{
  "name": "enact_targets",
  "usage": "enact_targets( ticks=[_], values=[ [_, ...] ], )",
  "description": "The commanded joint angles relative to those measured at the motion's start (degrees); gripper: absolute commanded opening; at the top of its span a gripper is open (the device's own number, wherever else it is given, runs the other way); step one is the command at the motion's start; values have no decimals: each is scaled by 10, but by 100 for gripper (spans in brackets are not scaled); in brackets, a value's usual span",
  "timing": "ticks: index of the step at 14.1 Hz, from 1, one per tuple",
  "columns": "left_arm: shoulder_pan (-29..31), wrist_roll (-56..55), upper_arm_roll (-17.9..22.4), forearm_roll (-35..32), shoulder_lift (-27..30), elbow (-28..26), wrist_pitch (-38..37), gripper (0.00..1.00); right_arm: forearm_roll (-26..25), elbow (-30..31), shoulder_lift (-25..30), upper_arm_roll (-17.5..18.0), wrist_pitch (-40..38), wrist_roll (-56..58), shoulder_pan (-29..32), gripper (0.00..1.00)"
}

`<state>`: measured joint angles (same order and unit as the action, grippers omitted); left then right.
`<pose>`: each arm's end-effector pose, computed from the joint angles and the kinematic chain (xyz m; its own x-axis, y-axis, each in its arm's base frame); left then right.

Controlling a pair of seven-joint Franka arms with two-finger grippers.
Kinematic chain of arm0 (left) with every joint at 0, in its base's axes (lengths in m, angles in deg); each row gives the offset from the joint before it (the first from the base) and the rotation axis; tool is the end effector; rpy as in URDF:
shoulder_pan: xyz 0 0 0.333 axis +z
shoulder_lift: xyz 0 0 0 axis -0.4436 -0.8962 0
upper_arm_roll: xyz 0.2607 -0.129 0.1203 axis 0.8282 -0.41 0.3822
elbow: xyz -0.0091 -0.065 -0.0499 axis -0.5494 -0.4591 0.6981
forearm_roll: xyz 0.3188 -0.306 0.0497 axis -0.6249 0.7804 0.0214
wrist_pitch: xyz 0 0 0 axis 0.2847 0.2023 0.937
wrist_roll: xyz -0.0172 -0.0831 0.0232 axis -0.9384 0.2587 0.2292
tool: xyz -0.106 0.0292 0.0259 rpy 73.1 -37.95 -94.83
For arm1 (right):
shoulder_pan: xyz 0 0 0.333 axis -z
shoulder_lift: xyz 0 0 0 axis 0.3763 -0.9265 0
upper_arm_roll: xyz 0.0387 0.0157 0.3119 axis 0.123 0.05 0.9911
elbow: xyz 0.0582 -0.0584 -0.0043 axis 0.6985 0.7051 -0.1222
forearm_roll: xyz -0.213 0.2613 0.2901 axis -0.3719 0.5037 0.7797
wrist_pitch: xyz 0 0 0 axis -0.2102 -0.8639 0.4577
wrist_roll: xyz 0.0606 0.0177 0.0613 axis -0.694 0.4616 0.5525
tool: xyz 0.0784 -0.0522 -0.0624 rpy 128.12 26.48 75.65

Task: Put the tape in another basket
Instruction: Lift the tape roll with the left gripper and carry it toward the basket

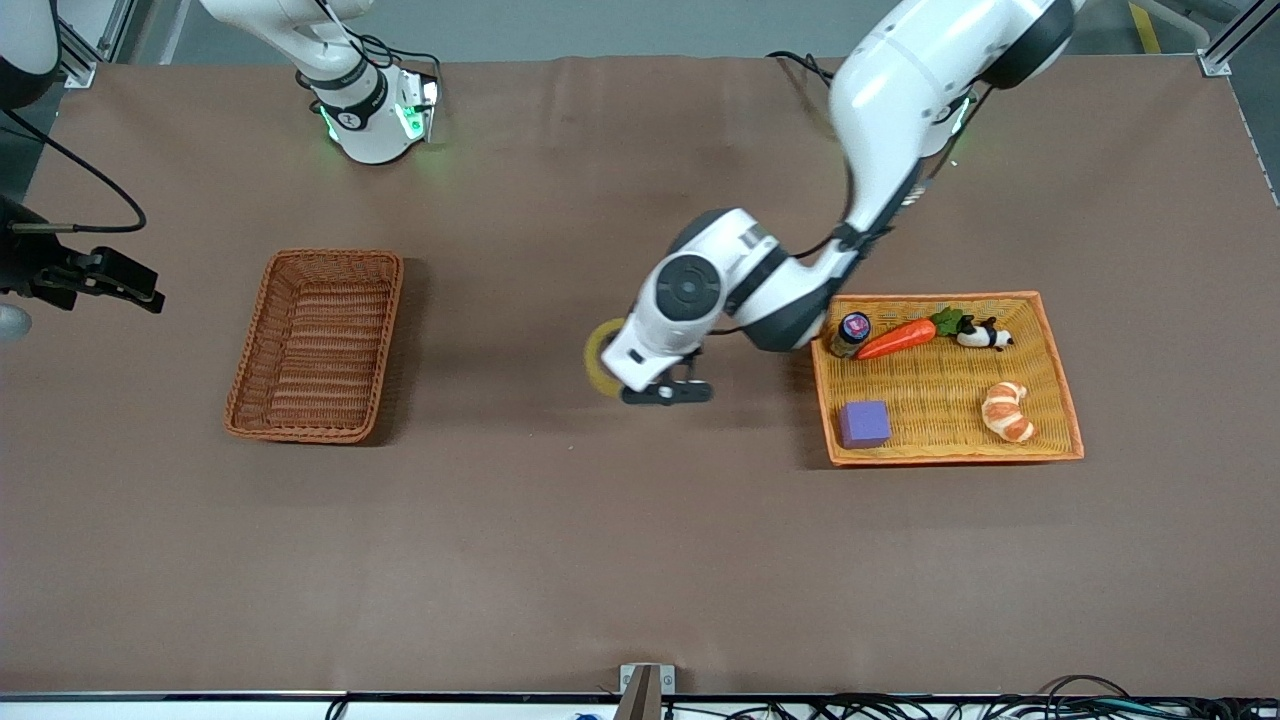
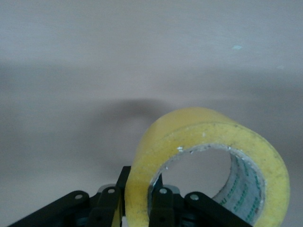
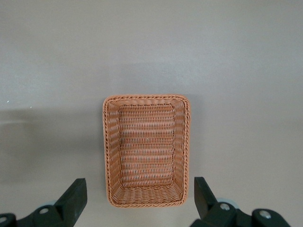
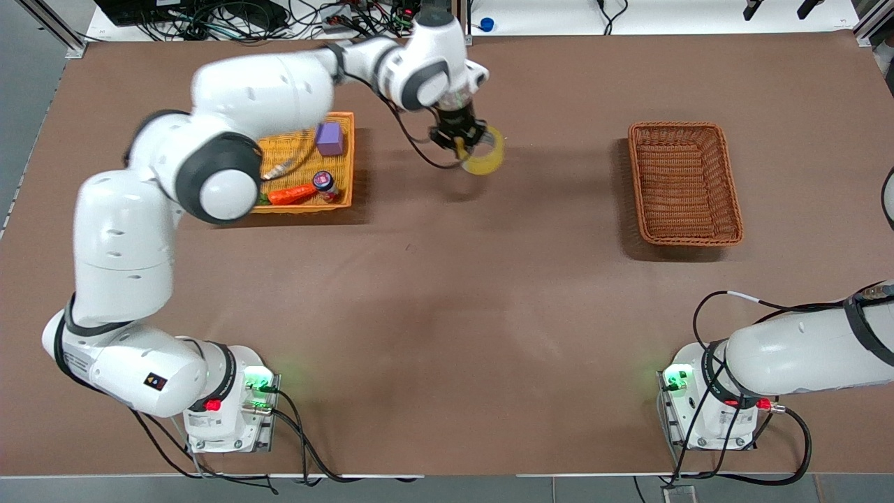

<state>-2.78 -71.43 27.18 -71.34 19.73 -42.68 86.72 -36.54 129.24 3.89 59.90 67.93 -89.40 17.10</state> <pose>0.5457 -0.5690 0.2237 0.9928 0.0098 -0.1195 0.0300 -0.9854 0.1677 0.6277 -0.0225 0.5965 0.9989 -0.0430 -0.0163 -0.0426 -0.9988 0.0224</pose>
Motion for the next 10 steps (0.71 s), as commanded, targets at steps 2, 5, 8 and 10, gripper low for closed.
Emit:
enact_targets(
  ticks=[2, 5, 8, 10],
  values=[
    [-71, -3, 46, -7, -76, 86, 21, 22, 10, 13, 13, 1, 0, 5, 3, 100],
    [-75, 1, 48, -7, -92, 92, 22, 39, 10, 12, 13, 0, -3, 6, 1, 100],
    [-72, -4, 48, -7, -81, 89, 45, 100, 10, 13, 12, 0, -3, 6, 1, 100],
    [-60, -17, 48, -3, -65, 87, 42, 100, 10, 13, 10, 2, -1, 5, -1, 100]
  ],
)
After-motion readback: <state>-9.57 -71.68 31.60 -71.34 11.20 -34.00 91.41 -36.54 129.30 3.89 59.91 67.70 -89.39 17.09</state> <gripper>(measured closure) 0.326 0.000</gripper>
